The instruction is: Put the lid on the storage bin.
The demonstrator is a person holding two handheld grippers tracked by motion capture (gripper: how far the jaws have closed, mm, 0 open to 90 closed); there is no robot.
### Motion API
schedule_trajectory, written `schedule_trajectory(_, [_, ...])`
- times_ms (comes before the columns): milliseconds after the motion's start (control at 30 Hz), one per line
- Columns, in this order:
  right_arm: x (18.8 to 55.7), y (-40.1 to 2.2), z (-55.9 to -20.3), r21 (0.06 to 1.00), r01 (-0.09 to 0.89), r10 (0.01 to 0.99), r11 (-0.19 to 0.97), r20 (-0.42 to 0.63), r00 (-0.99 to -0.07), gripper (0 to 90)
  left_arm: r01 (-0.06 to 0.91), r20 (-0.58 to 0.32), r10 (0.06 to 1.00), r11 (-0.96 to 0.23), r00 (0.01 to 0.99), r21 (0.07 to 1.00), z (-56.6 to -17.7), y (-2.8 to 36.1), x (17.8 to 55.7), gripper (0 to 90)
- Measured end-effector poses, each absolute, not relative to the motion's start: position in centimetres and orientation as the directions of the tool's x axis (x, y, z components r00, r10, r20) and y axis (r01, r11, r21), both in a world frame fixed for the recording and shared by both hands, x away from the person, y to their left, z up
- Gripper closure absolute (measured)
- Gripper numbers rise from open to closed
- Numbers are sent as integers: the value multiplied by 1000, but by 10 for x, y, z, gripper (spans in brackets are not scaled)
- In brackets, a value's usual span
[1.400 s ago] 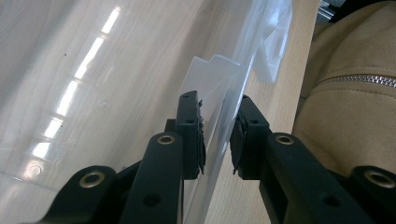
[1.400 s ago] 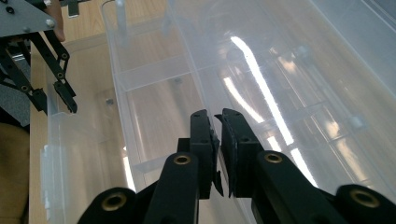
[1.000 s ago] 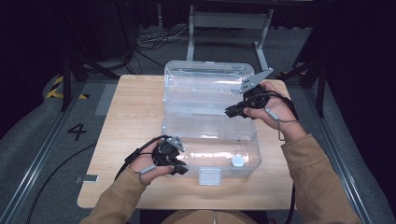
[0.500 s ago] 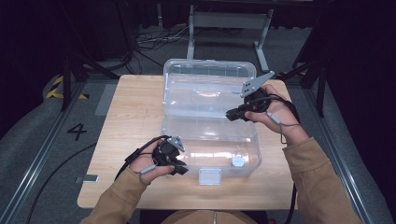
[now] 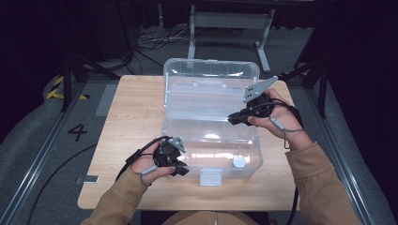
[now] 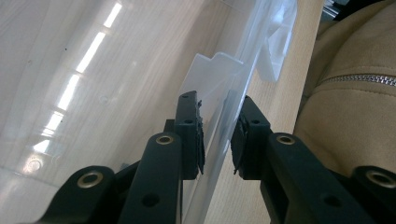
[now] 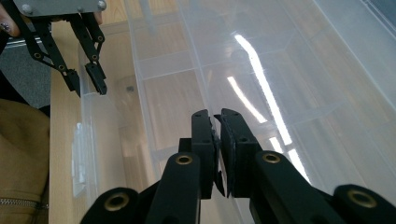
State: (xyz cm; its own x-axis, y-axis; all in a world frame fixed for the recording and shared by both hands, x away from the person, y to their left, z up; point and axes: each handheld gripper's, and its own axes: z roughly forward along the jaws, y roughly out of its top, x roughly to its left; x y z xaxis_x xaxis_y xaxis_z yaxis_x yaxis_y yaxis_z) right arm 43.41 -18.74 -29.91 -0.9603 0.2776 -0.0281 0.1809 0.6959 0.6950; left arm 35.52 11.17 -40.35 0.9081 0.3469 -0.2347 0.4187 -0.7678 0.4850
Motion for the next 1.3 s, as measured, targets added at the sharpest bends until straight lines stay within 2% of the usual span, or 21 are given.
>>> schedule_trajectory(1300, [412,-189,-304,693,153,250,705,-41,-967,848,425,-236,354,-769,905,477,-403,111,355,749])
